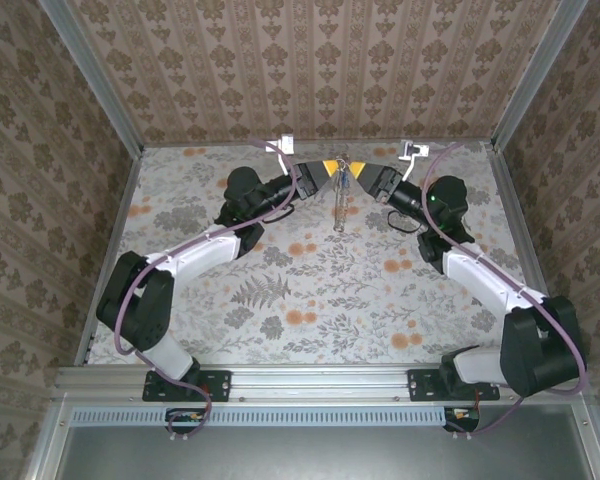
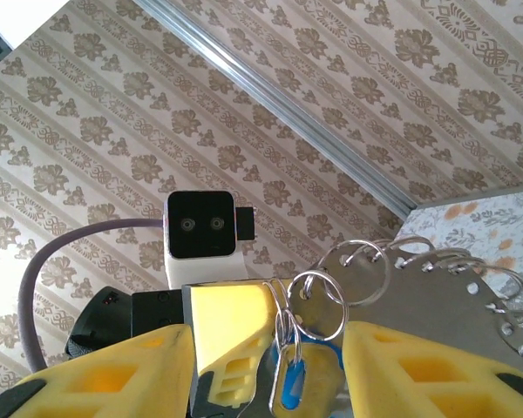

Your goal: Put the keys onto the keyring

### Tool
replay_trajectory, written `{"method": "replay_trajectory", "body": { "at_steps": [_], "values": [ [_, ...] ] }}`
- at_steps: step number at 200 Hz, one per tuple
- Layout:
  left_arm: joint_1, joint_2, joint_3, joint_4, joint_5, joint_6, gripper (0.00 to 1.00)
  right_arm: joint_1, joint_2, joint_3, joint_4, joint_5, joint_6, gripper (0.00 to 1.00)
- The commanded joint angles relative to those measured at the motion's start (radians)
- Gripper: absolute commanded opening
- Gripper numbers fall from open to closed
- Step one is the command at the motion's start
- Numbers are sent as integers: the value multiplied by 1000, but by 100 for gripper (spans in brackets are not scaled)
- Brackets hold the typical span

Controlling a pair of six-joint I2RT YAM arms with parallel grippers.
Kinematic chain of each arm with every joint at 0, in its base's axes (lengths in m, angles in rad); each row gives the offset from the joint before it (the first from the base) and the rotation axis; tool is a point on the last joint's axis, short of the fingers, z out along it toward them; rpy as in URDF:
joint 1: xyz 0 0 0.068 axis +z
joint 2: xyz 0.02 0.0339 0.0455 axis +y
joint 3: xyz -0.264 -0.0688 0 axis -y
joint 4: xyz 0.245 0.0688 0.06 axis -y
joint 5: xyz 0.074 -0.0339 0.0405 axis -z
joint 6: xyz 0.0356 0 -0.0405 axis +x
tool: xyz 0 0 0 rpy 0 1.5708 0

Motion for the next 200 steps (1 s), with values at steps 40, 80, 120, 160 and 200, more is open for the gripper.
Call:
{"method": "replay_trajectory", "body": {
  "at_steps": [40, 80, 120, 160, 200],
  "values": [
    [8, -2, 11, 88, -5, -24, 0, 19, 29, 29, 52, -3, 9, 40],
    [9, -1, 7, 95, -4, -29, 0, 23, 32, 26, 56, -6, 9, 28],
    [11, -1, 0, 102, -5, -30, 0, 25, 33, 29, 58, -15, 9, 16],
    [12, -1, 0, 103, -7, -32, 0, 29, 28, 28, 57, -24, 7, 3],
    [14, -1, -6, 113, -14, -35, 0, 34, 19, 21, 43, -29, 4, 0]
  ]
}}
